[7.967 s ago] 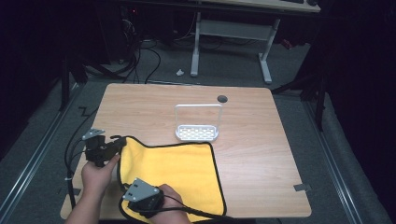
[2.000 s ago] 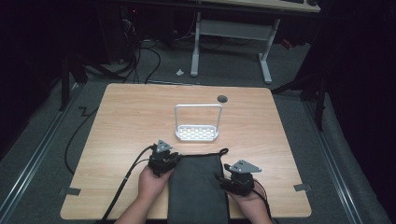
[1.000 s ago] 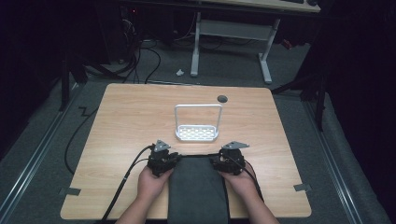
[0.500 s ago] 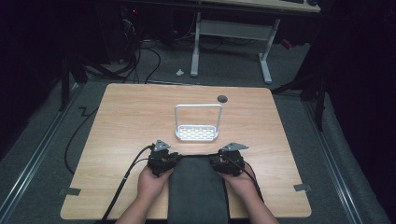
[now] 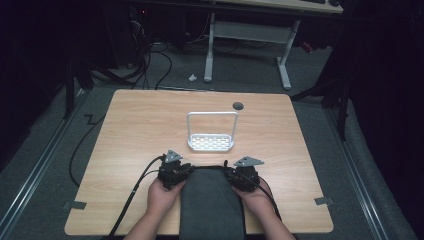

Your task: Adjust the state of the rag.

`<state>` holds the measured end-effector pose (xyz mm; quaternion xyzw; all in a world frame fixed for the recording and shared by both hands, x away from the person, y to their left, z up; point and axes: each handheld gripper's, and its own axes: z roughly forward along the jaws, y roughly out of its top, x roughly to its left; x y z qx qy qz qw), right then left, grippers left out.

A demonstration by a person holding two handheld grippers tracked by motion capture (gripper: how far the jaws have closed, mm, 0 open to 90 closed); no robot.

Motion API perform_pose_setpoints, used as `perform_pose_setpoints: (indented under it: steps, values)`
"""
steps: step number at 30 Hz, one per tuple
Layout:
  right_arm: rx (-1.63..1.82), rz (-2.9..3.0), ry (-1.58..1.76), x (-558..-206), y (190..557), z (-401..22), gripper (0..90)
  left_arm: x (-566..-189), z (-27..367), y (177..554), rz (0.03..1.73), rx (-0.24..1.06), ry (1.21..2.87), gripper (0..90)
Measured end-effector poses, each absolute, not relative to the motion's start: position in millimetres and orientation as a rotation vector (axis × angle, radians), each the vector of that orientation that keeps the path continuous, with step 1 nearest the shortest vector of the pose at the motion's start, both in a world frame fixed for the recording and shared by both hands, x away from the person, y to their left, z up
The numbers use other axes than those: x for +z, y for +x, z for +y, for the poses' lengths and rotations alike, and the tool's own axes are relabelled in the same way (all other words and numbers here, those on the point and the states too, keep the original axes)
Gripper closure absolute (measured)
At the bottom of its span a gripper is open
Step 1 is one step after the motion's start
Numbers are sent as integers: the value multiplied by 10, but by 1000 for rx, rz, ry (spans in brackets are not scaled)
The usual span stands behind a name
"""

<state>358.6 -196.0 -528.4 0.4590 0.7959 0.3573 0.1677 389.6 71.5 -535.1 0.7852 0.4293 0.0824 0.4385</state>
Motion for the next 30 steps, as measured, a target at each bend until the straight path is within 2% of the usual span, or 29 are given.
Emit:
perform_pose_setpoints:
  steps: [13,22,30]
  values:
    - [1074,2214,1237,-5171,3474,-1972,794,-5290,753,3830,1048,206,1910,811]
    - [1209,2114,1222,-4982,3381,-1994,794,-5026,820,3743,1012,263,1782,815]
    - [1218,2053,1167,-4826,3331,-1940,794,-4856,859,3738,980,272,1743,815]
